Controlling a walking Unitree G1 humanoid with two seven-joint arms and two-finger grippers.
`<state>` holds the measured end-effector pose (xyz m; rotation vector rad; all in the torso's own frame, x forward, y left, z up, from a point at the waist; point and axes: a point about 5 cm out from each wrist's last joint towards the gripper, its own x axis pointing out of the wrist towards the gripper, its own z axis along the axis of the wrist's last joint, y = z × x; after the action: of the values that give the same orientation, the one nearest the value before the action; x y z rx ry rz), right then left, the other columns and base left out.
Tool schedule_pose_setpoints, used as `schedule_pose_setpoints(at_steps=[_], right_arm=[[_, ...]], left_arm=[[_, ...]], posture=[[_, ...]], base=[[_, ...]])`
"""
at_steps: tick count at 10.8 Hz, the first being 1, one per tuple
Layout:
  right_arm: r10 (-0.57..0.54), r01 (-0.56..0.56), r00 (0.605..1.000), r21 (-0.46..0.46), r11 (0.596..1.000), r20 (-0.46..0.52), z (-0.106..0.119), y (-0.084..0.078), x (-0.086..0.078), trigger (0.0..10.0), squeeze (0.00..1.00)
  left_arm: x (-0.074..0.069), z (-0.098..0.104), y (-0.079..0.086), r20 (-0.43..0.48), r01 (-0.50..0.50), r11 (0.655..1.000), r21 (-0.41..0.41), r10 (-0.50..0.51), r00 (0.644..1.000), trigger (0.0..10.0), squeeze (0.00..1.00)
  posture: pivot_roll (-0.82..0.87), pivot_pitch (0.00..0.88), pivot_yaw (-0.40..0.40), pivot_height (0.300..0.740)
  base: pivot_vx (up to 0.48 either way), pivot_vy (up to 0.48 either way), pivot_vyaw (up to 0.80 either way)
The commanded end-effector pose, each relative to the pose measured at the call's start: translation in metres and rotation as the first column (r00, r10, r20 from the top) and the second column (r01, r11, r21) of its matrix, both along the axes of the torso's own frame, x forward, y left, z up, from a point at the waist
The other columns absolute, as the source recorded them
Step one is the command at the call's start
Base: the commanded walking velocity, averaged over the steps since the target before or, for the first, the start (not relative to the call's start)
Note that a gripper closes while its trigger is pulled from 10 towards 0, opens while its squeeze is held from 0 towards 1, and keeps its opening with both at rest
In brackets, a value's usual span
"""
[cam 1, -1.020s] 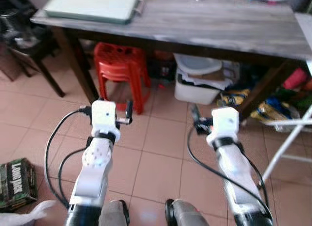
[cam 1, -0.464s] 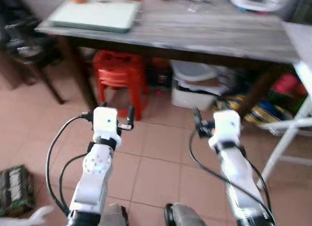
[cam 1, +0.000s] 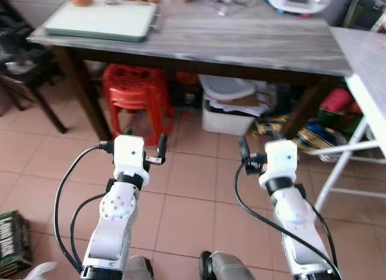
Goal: Setting the table
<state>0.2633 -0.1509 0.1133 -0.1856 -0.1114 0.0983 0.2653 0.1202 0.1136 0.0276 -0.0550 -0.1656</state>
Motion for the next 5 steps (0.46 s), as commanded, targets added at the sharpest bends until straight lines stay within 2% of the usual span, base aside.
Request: schedule_pose_setpoints(at_steps=[1, 5], right_arm=[[0.0, 0.0, 1.0, 0.007, 1.0, 0.009, 0.0028, -0.0002, 0.0006, 10.0, 0.0], [-0.014, 0.014, 1.0, 0.009, 1.0, 0.008, 0.0033, -0.0015, 0.0014, 10.0, 0.0]], left_arm=[[-0.0003, 0.0031, -0.0013, 0.004, 0.01, 1.0, -0.01, -0.01, 1.0, 10.0, 0.0], [-0.0001, 0.0048, -0.0007, 0.002, 0.013, 1.0, -0.012, -0.013, 1.0, 10.0, 0.0]], posture=[[-0.01, 0.11, -0.011, 0.74], [-0.01, 0.118, -0.008, 0.74]], base=[[0.0, -0.292, 0.0], [0.0, -0.333, 0.0]])
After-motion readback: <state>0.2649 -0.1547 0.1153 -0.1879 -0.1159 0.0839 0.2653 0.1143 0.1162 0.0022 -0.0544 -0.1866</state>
